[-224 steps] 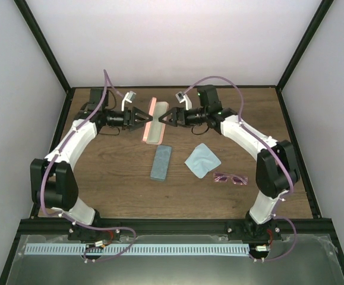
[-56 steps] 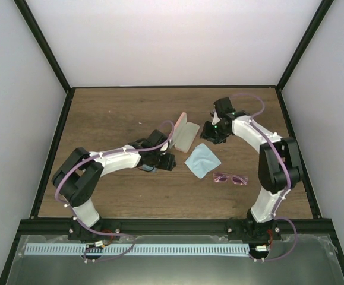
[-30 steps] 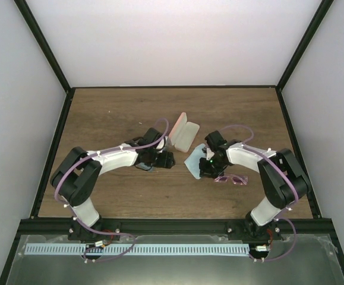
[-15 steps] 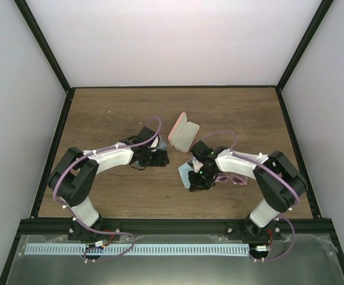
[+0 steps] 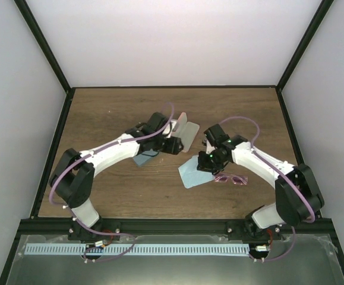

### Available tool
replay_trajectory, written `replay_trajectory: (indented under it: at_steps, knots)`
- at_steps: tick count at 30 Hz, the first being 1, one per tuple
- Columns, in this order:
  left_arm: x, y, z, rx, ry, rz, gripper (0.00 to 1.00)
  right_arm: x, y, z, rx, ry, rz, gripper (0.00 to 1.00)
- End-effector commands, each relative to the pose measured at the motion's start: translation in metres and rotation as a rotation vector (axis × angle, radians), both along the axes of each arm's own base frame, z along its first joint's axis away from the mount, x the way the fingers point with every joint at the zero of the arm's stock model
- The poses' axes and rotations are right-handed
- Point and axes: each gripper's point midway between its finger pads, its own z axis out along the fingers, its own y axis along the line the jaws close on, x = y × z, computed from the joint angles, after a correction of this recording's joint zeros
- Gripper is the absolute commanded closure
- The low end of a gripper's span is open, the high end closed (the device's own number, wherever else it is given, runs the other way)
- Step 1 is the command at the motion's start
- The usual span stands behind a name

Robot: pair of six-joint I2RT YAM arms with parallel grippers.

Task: Organize the sunglasses
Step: Adjust the glasses cleaning cloth at the center of the board.

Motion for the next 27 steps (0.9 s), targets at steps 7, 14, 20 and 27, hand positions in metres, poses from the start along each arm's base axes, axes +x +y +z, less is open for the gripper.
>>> replay_trajectory:
  at_steps: [7, 14, 20, 27]
  knots:
    - [-0.052, -0.102, -0.007, -0.171, 0.106, -0.377, 0.4, 0.012, -0.048, 0.014, 0.001, -0.003, -0.216, 0.84]
    - [-0.059, -0.1, -0.059, -0.083, 0.183, -0.387, 0.4, -0.004, -0.049, 0.014, 0.03, 0.006, -0.208, 0.84]
    - [-0.063, -0.076, -0.089, 0.009, 0.211, -0.321, 0.4, -0.014, -0.047, 0.008, 0.053, 0.033, -0.188, 0.84]
    - [-0.083, -0.036, -0.107, 0.047, 0.248, -0.18, 0.42, -0.018, -0.04, -0.003, 0.075, 0.059, -0.167, 0.83]
